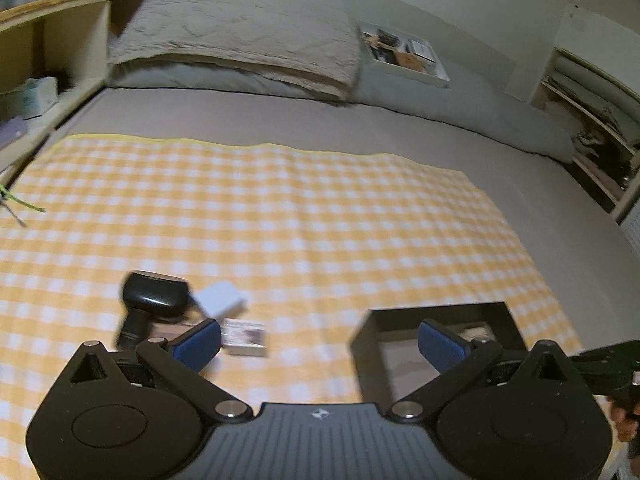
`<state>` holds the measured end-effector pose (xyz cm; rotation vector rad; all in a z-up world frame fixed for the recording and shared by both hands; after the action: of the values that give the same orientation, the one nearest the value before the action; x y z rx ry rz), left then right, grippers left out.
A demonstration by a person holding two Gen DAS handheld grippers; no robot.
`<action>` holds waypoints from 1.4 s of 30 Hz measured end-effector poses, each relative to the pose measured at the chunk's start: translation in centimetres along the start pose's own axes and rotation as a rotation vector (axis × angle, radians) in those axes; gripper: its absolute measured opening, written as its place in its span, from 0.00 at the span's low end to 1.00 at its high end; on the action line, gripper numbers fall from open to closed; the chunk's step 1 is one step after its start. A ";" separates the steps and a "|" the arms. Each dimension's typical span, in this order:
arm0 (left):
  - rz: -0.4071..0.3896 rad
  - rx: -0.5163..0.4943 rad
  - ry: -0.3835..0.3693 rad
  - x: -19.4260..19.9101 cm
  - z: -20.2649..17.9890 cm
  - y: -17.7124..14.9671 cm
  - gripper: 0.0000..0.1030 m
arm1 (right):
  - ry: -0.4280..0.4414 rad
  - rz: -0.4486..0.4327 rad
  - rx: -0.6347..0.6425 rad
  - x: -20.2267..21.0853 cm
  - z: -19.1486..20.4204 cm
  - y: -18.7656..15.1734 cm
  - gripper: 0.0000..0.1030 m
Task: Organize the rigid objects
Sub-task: 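Move the left tool back to the items and grasp the brown square coaster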
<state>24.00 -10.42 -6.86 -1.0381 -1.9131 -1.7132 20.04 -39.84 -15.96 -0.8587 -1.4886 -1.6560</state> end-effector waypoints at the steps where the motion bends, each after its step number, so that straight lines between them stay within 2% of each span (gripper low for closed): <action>1: 0.000 -0.001 0.010 0.0 0.7 0.0 1.00 | 0.000 0.000 -0.001 0.0 0.0 0.0 0.04; 8: 0.029 -0.028 0.105 -0.8 6.2 -0.3 1.00 | -0.003 -0.008 -0.005 0.4 0.1 -0.2 0.04; 11: 0.065 -0.006 0.109 -1.8 8.4 -0.8 1.00 | -0.003 -0.008 -0.006 0.5 0.1 -0.2 0.04; 15: 0.069 0.064 0.141 -2.8 10.9 -0.9 1.00 | -0.004 -0.008 -0.003 0.6 0.1 -0.2 0.04; 17: 0.093 0.109 0.107 -3.3 11.7 -1.0 1.00 | -0.006 -0.006 -0.003 0.6 0.1 -0.3 0.04; 19: 0.131 0.160 0.042 -4.1 12.1 -1.2 1.00 | -0.006 -0.005 -0.006 0.6 0.0 -0.2 0.05; 21: 0.181 0.232 -0.062 -4.9 12.1 -1.5 1.00 | -0.004 -0.004 -0.008 0.6 -0.2 -0.1 0.05; 23: 0.223 0.279 -0.106 -5.7 12.2 -1.9 1.00 | -0.002 0.001 -0.011 0.5 -0.3 -0.1 0.05; 29: 0.283 0.251 -0.101 -7.7 12.1 -2.8 1.00 | -0.007 0.017 -0.007 -0.1 -0.2 -0.1 0.05; 36: 0.316 0.222 -0.082 -9.5 12.9 -3.4 1.00 | -0.006 0.025 -0.004 -0.4 0.0 0.0 0.06; 39: 0.308 0.213 -0.074 -9.8 13.1 -3.4 1.00 | -0.010 0.029 0.005 -0.6 0.2 0.1 0.06; 42: 0.302 0.245 -0.084 -9.7 12.9 -3.0 1.00 | -0.016 0.030 0.022 -0.9 0.4 0.1 0.08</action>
<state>30.76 -0.67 -18.23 -1.2435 -1.8472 -1.2551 20.60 -39.40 -16.59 -0.8796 -1.4955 -1.6115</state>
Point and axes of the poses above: each gripper's, at about its wrist camera, not at the fingertips, and x roughly against the way its jaws point, z to its left, y to its top, the point moved 7 cm from there along -x, roughly the way its jaws point, and after that the axes turned 2 degrees about -z, right-handed, at the moved point
